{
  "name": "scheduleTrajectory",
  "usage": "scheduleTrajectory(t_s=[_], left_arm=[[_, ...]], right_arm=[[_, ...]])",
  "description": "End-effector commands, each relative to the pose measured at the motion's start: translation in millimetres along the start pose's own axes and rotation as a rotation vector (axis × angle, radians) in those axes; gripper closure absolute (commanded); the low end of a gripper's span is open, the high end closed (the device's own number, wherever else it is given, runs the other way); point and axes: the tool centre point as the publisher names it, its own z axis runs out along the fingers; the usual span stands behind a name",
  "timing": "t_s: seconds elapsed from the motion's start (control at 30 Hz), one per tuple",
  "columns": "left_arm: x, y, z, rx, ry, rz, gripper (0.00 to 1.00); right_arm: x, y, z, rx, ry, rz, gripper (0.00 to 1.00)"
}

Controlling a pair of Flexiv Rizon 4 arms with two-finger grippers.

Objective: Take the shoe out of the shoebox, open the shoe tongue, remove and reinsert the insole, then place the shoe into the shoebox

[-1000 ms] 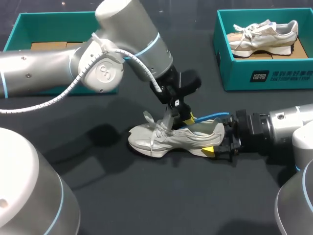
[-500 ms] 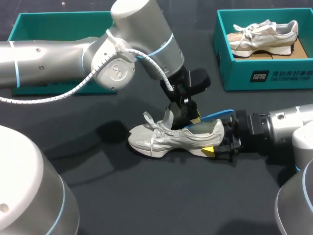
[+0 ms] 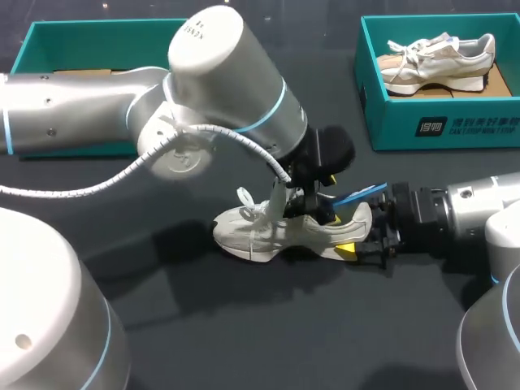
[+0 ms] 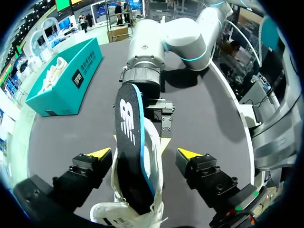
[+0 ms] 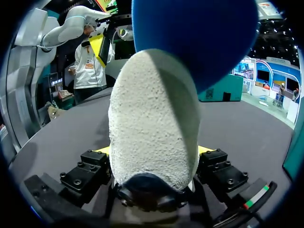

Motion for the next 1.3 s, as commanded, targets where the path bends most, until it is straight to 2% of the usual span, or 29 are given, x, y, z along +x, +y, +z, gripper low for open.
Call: scheduleTrajectory(t_s=[0.03, 0.1, 0.2, 0.3, 0.5, 0.6, 0.63, 0.67, 0.7, 0.77, 0.87, 0.93, 0.97, 1.0, 1.3], left_arm=[[5.0, -1.2, 10.3, 0.014, -0.116, -0.013, 0.13], [3.5, -1.8, 14.7, 0.026, -0.147, -0.018, 0.15], [1.2, -1.0, 20.1, 0.039, -0.188, -0.015, 0.26], [-0.3, 1.3, 24.3, 0.052, -0.232, -0.007, 0.27], [-4.8, 0.7, 33.8, 0.062, -0.277, -0.013, 0.22], [-7.4, 0.4, 36.5, 0.064, -0.286, -0.015, 0.24], [-8.1, 0.6, 37.2, 0.065, -0.289, -0.016, 0.26], [-9.1, 0.9, 38.0, 0.067, -0.292, -0.016, 0.35], [-9.6, 1.2, 38.3, 0.068, -0.292, -0.016, 0.37], [-12.3, 1.6, 39.6, 0.07, -0.293, -0.014, 0.51], [-16.1, 1.3, 41.1, 0.071, -0.293, -0.012, 0.63], [-18.2, 0.8, 40.7, 0.073, -0.295, -0.011, 0.78], [-19.7, 0.5, 39.4, 0.076, -0.293, -0.013, 0.96], [-20.6, 0.3, 38.3, 0.08, -0.292, -0.015, 1.0], [-23.1, -3.3, 15.8, 0.111, -0.215, -0.052, 1.0]], right_arm=[[1.1, 0.5, 0.8, 0.004, -0.001, 0.001, 1.0], [1.1, 0.5, 0.8, 0.004, -0.001, 0.001, 1.0], [1.1, 0.5, 0.8, 0.004, -0.001, 0.001, 1.0], [1.1, 0.5, 0.8, 0.004, -0.001, 0.001, 1.0], [1.1, 0.5, 0.8, 0.004, -0.001, 0.001, 1.0], [1.1, 0.5, 0.8, 0.004, -0.001, 0.001, 1.0], [1.1, 0.5, 0.8, 0.004, -0.001, 0.001, 1.0], [1.1, 0.5, 0.8, 0.004, -0.001, 0.001, 1.0], [1.1, 0.5, 0.8, 0.004, -0.001, 0.001, 1.0], [1.1, 0.5, 0.8, 0.004, -0.001, 0.001, 1.0], [1.1, 0.5, 0.8, 0.004, -0.001, 0.001, 1.0], [1.1, 0.5, 0.8, 0.004, -0.001, 0.001, 1.0], [1.1, 0.5, 0.8, 0.004, -0.001, 0.001, 1.0], [1.1, 0.5, 0.8, 0.004, -0.001, 0.001, 1.0], [1.1, 0.5, 0.8, 0.004, -0.001, 0.001, 1.0]])
